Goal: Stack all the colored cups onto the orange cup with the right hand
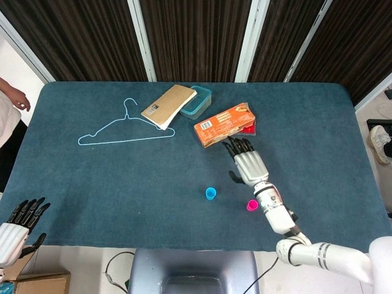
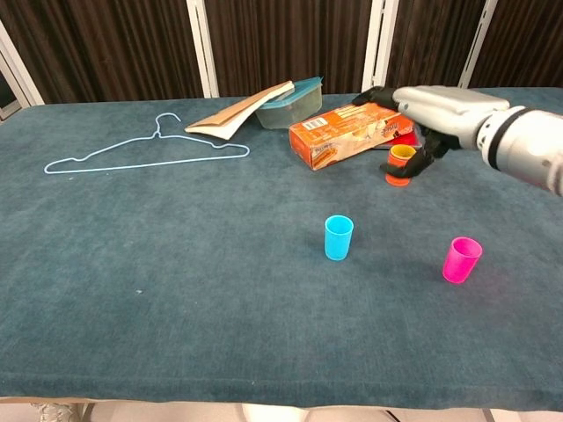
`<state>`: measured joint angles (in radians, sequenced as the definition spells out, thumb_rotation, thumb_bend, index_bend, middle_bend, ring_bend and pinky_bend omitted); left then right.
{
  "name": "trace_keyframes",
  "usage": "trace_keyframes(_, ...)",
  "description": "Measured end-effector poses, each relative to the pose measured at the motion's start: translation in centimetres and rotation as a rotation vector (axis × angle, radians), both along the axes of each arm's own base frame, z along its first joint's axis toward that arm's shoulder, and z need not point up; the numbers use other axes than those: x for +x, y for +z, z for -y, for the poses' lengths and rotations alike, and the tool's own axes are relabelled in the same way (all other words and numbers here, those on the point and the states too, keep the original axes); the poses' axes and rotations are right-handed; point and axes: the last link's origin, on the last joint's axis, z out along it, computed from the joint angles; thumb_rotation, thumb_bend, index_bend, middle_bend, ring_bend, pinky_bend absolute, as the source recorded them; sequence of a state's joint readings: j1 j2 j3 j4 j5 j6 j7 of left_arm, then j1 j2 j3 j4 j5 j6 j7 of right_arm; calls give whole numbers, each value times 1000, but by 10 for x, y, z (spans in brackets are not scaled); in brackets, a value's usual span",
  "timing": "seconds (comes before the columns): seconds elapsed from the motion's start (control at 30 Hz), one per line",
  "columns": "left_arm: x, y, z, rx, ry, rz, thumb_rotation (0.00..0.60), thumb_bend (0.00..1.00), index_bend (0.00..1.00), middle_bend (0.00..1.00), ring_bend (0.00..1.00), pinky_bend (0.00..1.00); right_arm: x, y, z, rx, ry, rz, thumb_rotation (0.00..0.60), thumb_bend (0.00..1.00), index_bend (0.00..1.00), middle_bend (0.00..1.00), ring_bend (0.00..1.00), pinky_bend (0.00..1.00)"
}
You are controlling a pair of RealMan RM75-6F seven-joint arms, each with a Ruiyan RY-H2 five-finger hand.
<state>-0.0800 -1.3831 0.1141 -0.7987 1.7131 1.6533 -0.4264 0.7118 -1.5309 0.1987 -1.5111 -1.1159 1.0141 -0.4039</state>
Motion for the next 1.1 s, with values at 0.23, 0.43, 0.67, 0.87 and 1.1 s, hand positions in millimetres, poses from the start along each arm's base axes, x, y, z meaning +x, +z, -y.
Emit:
trace_keyframes(0.23, 0, 2, 1, 5, -3, 6, 600, 391, 0, 0, 0, 77, 0, -17, -51, 172, 83, -57, 600, 483, 322, 0, 0, 19)
trace_keyframes(0.43, -1, 5, 2, 10, -3, 12, 600, 390, 0, 0, 0, 77, 3, -41, -48, 171, 92, -78, 600, 483, 387, 0, 0, 17)
trace_keyframes(0.67, -2, 8, 3, 14, -1, 18, 600, 390, 0, 0, 0, 77, 5, -58, -39, 163, 62, -96, 600, 483, 404, 0, 0, 18)
trace_keyframes(0.87, -2, 9, 2, 17, 0, 21, 600, 390, 0, 0, 0, 77, 10, -67, -33, 164, 43, -79, 600, 482, 507, 0, 0, 33)
trace_keyframes(1.1, -2, 10, 3, 18, -1, 24, 600, 389, 0, 0, 0, 77, 13, -68, -30, 137, 34, -56, 600, 483, 631, 36, 0, 80)
